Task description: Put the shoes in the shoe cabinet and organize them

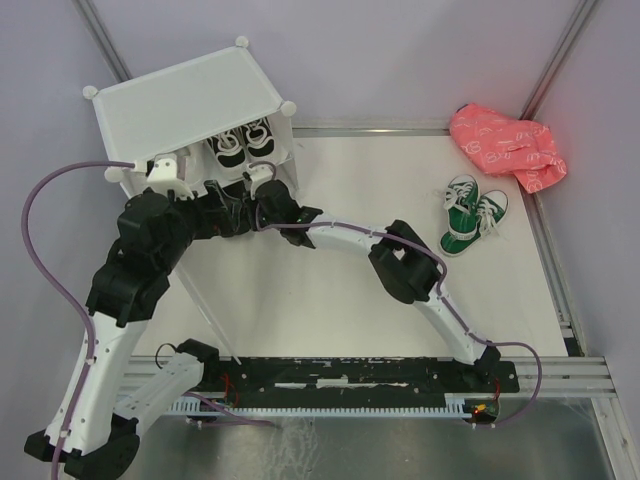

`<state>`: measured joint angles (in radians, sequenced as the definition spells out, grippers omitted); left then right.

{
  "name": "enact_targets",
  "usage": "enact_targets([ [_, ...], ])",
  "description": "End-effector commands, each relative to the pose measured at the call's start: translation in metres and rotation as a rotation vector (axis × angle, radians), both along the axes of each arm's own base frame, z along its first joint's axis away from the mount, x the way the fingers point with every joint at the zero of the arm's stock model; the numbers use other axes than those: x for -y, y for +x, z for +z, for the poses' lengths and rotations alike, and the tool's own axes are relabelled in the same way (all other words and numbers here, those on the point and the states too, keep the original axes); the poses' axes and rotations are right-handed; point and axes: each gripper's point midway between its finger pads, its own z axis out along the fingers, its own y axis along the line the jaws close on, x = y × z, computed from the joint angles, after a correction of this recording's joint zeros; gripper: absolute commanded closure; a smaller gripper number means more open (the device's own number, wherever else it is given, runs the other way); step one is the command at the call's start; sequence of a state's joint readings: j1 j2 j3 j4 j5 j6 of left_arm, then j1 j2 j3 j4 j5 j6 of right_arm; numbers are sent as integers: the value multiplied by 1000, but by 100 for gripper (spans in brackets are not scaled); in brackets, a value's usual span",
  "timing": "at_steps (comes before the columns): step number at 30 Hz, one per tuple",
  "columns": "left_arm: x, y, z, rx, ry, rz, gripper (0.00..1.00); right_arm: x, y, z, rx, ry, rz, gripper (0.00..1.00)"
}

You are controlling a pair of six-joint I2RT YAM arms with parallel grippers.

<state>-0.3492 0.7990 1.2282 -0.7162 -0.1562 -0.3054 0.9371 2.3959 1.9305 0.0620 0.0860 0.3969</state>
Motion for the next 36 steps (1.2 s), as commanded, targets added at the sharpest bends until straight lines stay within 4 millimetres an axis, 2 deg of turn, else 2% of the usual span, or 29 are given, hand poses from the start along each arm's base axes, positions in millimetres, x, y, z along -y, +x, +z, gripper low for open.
enact_targets([
  [1,-1,4,14,47,6,6,1,-26,-19,12,-59,150,66,79],
  [6,-2,4,10,43,8,9,1,-25,-16,1,-68,132,38,78],
  [10,-3,2,9,43,16,11,1,-9,-7,-5,-99,77,-52,79],
  [14,-5,2,6,42,24,17,1,9,-18,0,-102,31,-76,80],
  [18,-4,1,7,45,18,10,1,17,-41,4,-116,9,-46,80],
  [21,-3,1,7,51,13,8,1,10,-57,-4,-147,30,-7,79],
  [25,-3,1,8,52,8,5,1,-5,-59,-12,-179,89,25,79],
  [29,-4,0,7,51,14,8,1,-23,-52,-1,-191,229,31,78],
  [33,-4,1,6,49,18,10,1,-27,-39,4,-159,328,-28,78],
  [36,-5,1,5,48,22,13,1,-32,-28,-7,-167,318,-49,78],
])
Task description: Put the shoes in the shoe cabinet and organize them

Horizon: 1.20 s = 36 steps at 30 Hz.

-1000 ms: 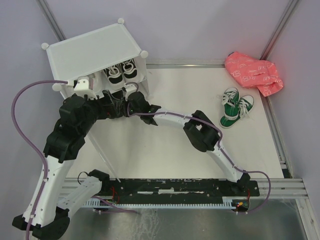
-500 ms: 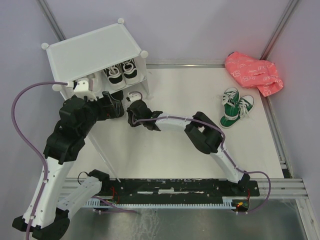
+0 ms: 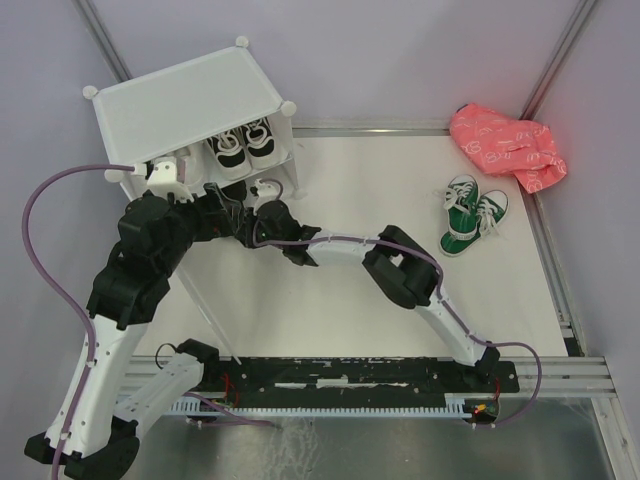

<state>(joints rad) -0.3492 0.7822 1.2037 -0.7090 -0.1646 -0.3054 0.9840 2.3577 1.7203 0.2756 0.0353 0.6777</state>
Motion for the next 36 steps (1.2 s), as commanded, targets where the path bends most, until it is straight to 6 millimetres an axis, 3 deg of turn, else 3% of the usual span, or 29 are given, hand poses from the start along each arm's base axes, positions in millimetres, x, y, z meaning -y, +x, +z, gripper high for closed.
enact_targets([
  [1,-3,2,10,48,21,4,1,-16,24,10,17,109,-51,78],
  [7,-3,2,9,47,27,5,1,-5,54,-1,50,94,-150,78],
  [12,-3,3,7,41,29,3,1,10,86,26,95,117,-213,79],
  [16,-3,4,8,45,30,6,1,11,99,48,150,91,-223,78],
  [20,-2,4,7,42,28,3,1,9,106,30,116,50,-209,78],
  [25,-3,3,4,37,30,4,1,9,93,16,88,37,-167,76],
  [32,-2,3,4,42,18,1,1,5,59,33,204,-15,-83,40],
  [36,-1,3,4,45,13,0,1,-1,58,39,243,-23,-85,31],
])
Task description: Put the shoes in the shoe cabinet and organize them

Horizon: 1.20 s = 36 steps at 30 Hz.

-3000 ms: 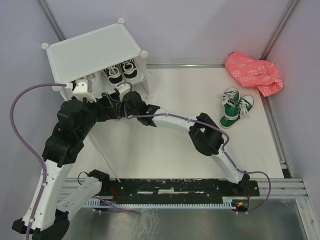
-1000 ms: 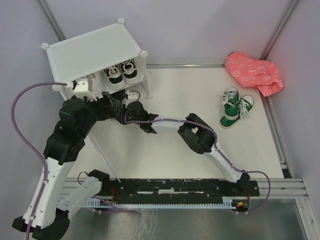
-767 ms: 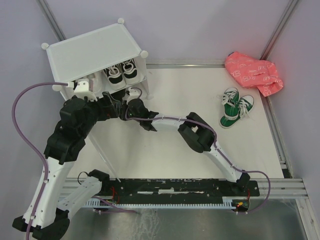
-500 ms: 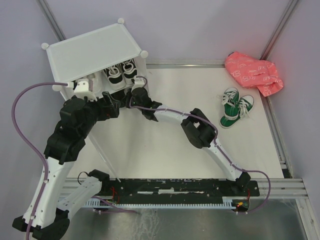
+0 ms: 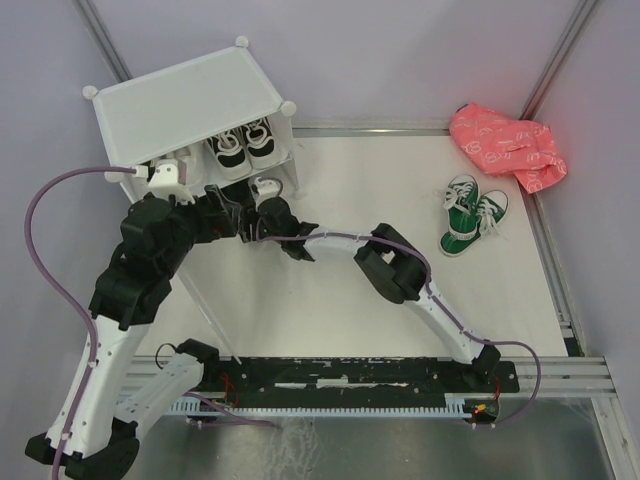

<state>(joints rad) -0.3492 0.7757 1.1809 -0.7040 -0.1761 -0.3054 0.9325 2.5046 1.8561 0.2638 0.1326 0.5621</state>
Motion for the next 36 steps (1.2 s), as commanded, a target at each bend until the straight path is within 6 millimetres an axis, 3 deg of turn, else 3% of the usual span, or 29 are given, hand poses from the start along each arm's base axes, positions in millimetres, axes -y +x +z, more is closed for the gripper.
enact_targets([
  [1,1,2,10,54,8,-11,1,-17,1,79,156,76,20,31],
  [9,-2,-1,12,63,15,-6,1,-16,12,103,256,53,-56,21],
  [15,-4,-2,8,59,30,0,1,-12,16,135,341,52,-78,15],
  [23,-8,-1,1,53,57,18,1,-22,14,151,464,123,-30,15],
  [27,-8,-1,1,52,64,19,1,-29,26,150,478,105,-53,15],
  [31,-9,-1,3,52,72,22,1,-40,35,137,461,82,-56,20],
  [36,-11,-2,1,45,80,29,1,-36,37,125,428,77,-87,26],
])
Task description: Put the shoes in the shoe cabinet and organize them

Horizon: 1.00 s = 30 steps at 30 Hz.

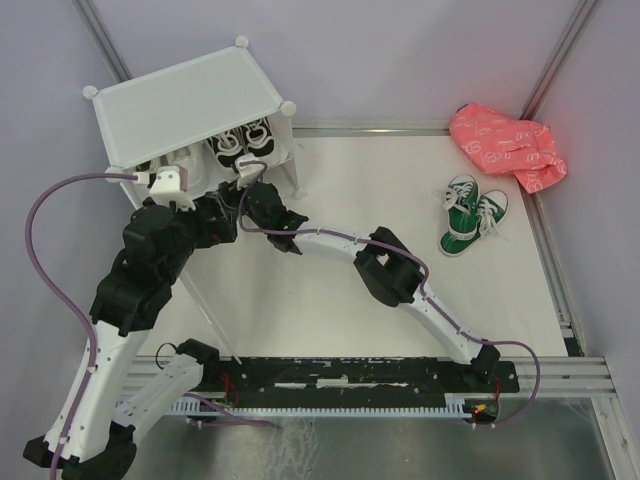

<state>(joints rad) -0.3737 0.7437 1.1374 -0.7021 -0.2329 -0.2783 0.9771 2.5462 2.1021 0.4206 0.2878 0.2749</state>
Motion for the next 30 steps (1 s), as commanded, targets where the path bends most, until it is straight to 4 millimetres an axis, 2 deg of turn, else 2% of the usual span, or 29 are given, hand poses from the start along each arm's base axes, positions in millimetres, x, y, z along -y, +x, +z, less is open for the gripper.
enact_targets([
  [1,-4,1,11,42,35,5,1,2,4,-3,-6,7,-45,25],
  [5,-3,2,8,38,33,0,1,9,5,-20,-24,-21,-71,23],
  [7,-2,2,8,37,33,-2,1,8,6,-16,-22,-15,-72,23],
  [8,-2,2,8,38,33,-1,1,6,7,-29,-31,-29,-71,23],
  [11,-3,2,9,38,37,1,1,1,12,-38,-36,-36,-71,25],
  [14,-4,2,10,37,41,7,1,0,21,-47,-42,-38,-78,32],
  [16,-5,2,9,35,44,8,1,0,24,-50,-43,-30,-72,43],
  [20,-4,4,7,25,44,8,1,-1,23,-43,-3,-22,-40,56],
  [22,-3,5,7,23,44,7,1,-7,19,-33,30,-13,9,60],
  [26,-2,6,6,22,43,4,1,-24,5,-11,80,27,132,65],
  [30,-2,7,6,22,45,4,1,-39,-5,2,102,51,181,66],
])
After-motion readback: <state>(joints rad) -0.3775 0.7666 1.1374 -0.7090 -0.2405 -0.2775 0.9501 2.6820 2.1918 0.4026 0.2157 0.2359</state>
